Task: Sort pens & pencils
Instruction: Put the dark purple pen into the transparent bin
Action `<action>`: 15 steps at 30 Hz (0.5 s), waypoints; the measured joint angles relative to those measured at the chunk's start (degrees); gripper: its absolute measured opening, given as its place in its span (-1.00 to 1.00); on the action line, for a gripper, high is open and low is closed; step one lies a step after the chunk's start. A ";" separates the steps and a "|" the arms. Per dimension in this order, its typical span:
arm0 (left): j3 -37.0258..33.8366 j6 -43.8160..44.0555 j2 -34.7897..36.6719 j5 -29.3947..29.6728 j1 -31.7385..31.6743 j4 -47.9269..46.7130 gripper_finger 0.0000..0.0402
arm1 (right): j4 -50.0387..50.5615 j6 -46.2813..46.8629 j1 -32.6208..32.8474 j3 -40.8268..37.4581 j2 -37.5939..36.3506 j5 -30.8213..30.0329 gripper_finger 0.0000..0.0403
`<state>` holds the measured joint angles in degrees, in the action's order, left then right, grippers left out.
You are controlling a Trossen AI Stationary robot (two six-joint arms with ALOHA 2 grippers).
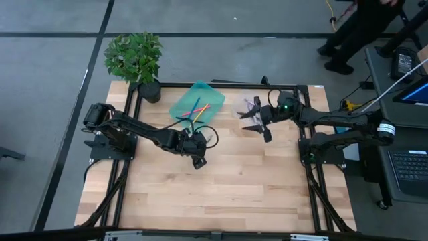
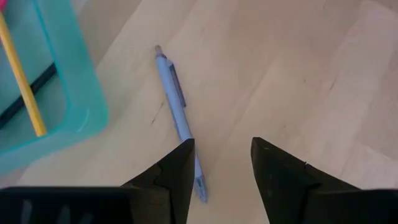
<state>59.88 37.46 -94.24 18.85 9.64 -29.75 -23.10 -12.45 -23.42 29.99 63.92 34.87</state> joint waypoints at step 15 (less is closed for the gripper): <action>0.00 4.17 -5.31 -5.21 -1.29 -0.59 -0.25 | -21.40 3.12 1.67 -16.43 0.06 -6.86 0.05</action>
<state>59.88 41.63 -99.55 13.64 8.35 -30.34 -44.49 -9.34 -21.75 13.56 63.98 28.01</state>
